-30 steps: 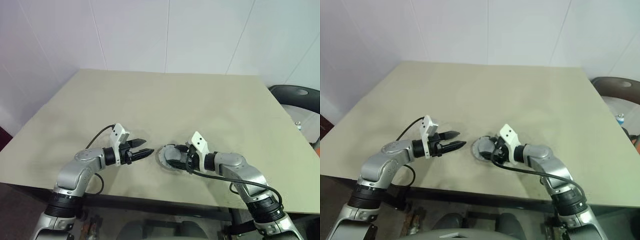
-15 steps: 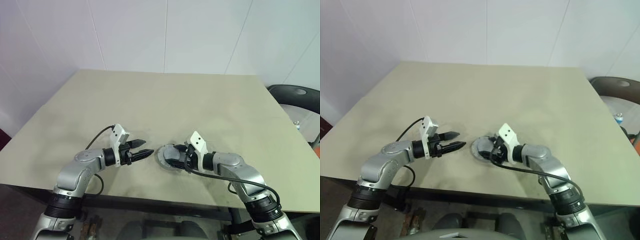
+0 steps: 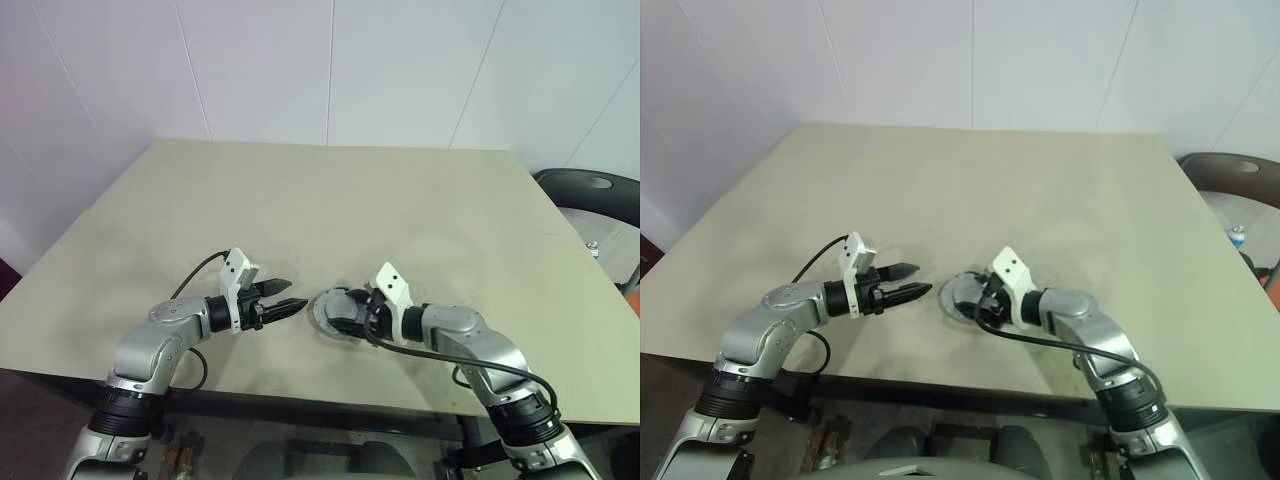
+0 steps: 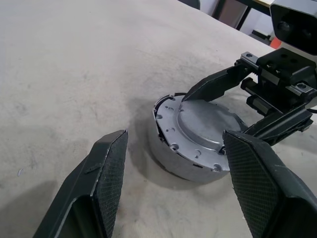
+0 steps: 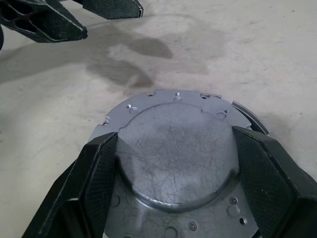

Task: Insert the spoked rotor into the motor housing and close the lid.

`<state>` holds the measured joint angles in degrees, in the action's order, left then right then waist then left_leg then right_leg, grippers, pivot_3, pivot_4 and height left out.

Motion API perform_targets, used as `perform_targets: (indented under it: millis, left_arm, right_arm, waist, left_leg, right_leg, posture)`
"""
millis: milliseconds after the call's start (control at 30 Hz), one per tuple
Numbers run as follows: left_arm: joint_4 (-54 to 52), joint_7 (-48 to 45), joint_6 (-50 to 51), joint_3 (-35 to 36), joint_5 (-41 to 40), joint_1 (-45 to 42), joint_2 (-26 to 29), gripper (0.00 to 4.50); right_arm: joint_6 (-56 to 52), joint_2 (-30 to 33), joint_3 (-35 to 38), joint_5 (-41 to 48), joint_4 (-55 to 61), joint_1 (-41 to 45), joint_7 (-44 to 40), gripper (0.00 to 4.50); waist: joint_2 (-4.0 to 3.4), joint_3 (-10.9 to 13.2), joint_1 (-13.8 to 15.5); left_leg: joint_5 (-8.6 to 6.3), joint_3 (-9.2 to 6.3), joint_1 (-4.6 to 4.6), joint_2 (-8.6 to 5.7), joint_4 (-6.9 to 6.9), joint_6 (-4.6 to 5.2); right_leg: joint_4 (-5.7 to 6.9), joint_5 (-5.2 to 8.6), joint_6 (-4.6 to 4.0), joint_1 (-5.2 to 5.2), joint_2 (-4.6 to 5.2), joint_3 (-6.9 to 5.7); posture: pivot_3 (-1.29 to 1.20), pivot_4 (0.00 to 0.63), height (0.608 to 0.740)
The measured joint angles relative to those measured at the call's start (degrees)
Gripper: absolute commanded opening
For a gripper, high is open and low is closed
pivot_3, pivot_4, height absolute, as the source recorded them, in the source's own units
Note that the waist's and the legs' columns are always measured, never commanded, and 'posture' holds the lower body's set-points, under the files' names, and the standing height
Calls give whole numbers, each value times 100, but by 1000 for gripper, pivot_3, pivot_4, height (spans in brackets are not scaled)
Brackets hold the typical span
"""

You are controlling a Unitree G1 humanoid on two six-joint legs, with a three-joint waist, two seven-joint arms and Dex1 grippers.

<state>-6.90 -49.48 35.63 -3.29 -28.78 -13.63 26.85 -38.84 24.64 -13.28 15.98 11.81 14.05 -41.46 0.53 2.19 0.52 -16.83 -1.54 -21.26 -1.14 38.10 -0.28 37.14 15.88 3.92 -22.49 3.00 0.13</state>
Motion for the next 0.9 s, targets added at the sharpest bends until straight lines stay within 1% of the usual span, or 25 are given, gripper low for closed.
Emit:
perform_targets:
  millis: [133, 333, 500, 700, 900]
  left_arm:
    - [-1, 0, 2, 0, -1, 0, 0, 3254]
    - [-1, 0, 2, 1, -2, 0, 2, 3254]
    - [-3, 0, 2, 1, -3, 2, 3, 3254]
    - [-33, 0, 9, 5, -7, 39, 7, 3254]
    - [-39, 10, 16, 6, -10, 42, 9, 3254]
  right_arm:
    - [-273, -237, 205, 227, -24, 2, 76, 3198]
    - [-279, -256, 301, 434, -25, 2, -2, 3198]
    - [-65, -323, 291, 360, -26, 1, 87, 3198]
    - [384, -440, 240, 7, -244, 31, 384, 3198]
    - [493, -345, 161, -120, -307, 22, 300, 3198]
  waist:
    - [-1, 1, -28]
    - [-2, 2, -27]
    - [-3, 2, -24]
    - [-3, 2, -10]
    - [-4, 2, 3]
  left_leg:
    - [0, 0, 2, 4, 0, 0]
    - [0, 0, -9, 3, -1, 0]
    - [0, 0, -9, 3, -2, 0]
    - [0, 0, -11, 1, -2, 0]
    - [0, 0, -12, 1, -2, 0]
  right_leg:
    - [4, -1, -1, -1, -4, 0]
    - [1, -2, 1, -11, -4, 0]
    - [2, -2, 1, -12, -4, 0]
    - [1, -1, 0, -14, -2, 1]
    - [0, -1, 0, -14, -1, 1]
  posture:
    - [0, 0, 740]
    - [0, 0, 740]
    - [0, 0, 740]
    - [0, 0, 740]
    - [0, 0, 740]
